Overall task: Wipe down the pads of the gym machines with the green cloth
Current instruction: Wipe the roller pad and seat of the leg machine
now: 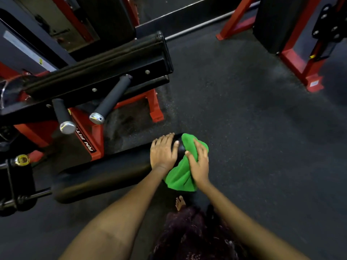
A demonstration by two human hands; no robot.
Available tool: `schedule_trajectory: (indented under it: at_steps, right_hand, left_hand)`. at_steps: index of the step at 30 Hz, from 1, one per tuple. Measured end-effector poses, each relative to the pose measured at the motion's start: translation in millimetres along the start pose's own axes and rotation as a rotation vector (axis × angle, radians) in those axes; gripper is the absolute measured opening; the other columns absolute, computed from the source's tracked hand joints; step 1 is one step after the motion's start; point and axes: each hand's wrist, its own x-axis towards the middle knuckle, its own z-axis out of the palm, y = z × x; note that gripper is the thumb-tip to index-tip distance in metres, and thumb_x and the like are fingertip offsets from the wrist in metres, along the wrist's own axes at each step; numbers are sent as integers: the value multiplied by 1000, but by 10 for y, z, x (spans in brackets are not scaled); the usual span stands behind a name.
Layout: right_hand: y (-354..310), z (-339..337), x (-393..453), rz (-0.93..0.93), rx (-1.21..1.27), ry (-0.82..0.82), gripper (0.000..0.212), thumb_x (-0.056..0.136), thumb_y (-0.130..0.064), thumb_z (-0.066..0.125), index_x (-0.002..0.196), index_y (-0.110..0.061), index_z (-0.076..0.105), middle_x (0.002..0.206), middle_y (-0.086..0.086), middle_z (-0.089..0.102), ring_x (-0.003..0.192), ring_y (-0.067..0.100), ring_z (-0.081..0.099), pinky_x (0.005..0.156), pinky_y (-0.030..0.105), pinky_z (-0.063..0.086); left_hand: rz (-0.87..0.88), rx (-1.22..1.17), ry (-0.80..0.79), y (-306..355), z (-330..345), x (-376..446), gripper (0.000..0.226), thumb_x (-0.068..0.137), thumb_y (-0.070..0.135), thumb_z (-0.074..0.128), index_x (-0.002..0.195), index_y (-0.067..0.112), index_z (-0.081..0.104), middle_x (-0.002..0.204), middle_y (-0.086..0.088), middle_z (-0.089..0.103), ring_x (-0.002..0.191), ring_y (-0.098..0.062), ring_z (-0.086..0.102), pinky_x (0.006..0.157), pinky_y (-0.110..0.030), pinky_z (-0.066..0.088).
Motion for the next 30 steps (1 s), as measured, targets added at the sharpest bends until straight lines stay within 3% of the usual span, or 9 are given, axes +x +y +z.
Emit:
schedule_trajectory:
  at_steps: [4, 6, 10, 12, 14, 16, 20, 23, 30]
  right_hand:
    - [-257, -96, 613, 373, 87, -113, 21, 92, -29, 53, 108, -21, 64, 121, 11, 63, 100, 18, 54, 84, 26, 38]
    - [-443, -110, 729, 316, -20, -128, 19, 90, -28, 57, 103, -19, 68, 116, 10, 66, 99, 19, 58, 78, 24, 38]
    - [-700, 88, 543, -12, -329, -112, 32, 90, -26, 59, 119, -16, 67, 126, 4, 63, 119, 23, 54, 96, 27, 36]
    - [-765, 155, 525, -71, -278, -119, 29, 94, -22, 53, 117, -13, 68, 125, 6, 62, 119, 22, 53, 102, 30, 33]
    - [-840, 174, 542, -21, -117, -112, 30, 97, -16, 45, 116, -8, 67, 124, 7, 60, 118, 19, 52, 100, 24, 33]
    - [-932, 144, 553, 58, 53, -82, 31, 98, -15, 43, 118, -6, 65, 121, 3, 58, 117, 15, 52, 91, 12, 36]
    - [-1134, -131, 664, -91, 109, -47, 32, 90, 0, 55, 121, -3, 62, 121, 2, 52, 112, 9, 49, 85, -1, 33]
    - [-1240, -566, 842, -114, 231, 17, 48, 73, 12, 68, 116, -9, 65, 118, 5, 57, 104, 10, 55, 91, 13, 43]
    - [-1424, -1208, 1228, 147, 582, -84, 50, 74, 13, 65, 118, -10, 61, 103, 7, 66, 84, 18, 65, 62, 24, 56]
  left_hand:
    - [27, -29, 1, -66, 28, 38, 56, 94, 44, 26, 122, 12, 63, 121, -6, 66, 111, -26, 60, 96, -41, 43]
    - [36, -90, -19, -73, 30, 44, 54, 94, 44, 28, 121, 13, 63, 120, -6, 66, 111, -25, 61, 96, -41, 43]
    - [-7, -227, -35, -62, -56, 12, 56, 93, 41, 25, 94, 8, 69, 94, -9, 69, 93, -29, 64, 92, -36, 37]
    - [-253, -510, -130, -39, -49, 82, 68, 92, 50, 17, 99, 6, 69, 102, -14, 68, 104, -32, 60, 101, -36, 33]
    - [-520, -1100, -212, 61, -188, 160, 78, 78, 74, 43, 113, 8, 67, 117, -14, 65, 116, -29, 57, 108, -41, 35]
    - [-566, -1526, -298, 232, -249, 215, 72, 67, 65, 69, 115, 12, 65, 109, -7, 69, 107, -21, 62, 102, -37, 44]
    - [-464, -1687, -306, 465, -440, 339, 24, 96, 17, 50, 117, 13, 60, 104, -11, 69, 93, -23, 67, 83, -35, 54]
    - [-463, -1759, -355, 447, -480, 543, 33, 97, 20, 48, 126, 4, 55, 107, -17, 68, 92, -28, 68, 83, -44, 56]
    - [-365, -1816, -508, 713, -557, 891, 27, 98, 22, 47, 119, 11, 58, 120, -18, 64, 102, -29, 65, 96, -51, 47]
